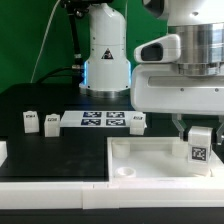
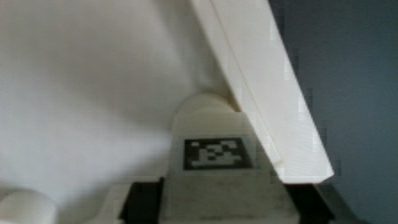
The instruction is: Assemble one leg
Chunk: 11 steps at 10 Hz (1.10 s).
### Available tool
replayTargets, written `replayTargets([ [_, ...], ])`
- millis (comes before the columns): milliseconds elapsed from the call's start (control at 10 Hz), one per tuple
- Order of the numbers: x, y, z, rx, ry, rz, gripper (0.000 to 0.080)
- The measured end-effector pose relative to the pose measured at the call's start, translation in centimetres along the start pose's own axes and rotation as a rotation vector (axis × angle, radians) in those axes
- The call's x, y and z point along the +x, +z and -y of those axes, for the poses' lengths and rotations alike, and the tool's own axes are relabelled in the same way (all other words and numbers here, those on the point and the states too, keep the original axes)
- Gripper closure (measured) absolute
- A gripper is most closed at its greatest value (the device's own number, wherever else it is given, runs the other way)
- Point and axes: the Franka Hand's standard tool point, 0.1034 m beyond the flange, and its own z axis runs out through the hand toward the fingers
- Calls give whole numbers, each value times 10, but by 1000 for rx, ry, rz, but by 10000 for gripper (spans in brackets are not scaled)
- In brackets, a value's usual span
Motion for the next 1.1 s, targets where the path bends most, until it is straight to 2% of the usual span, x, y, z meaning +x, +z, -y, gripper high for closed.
replayTargets([
  [100,0,1,1,11,138,-2,505],
  [300,-4,2,4,5,351,-4,505],
  [500,-5,2,5,13,432,5,505],
  [600,-5,2,5,14,367,6,423],
  [700,-6,2,5,14,342,11,244],
  [800,-5,1,5,5,265,18,244],
  [900,-5,1,6,5,122,16,164],
  [1100,-5,3,5,-2,-185,11,154],
])
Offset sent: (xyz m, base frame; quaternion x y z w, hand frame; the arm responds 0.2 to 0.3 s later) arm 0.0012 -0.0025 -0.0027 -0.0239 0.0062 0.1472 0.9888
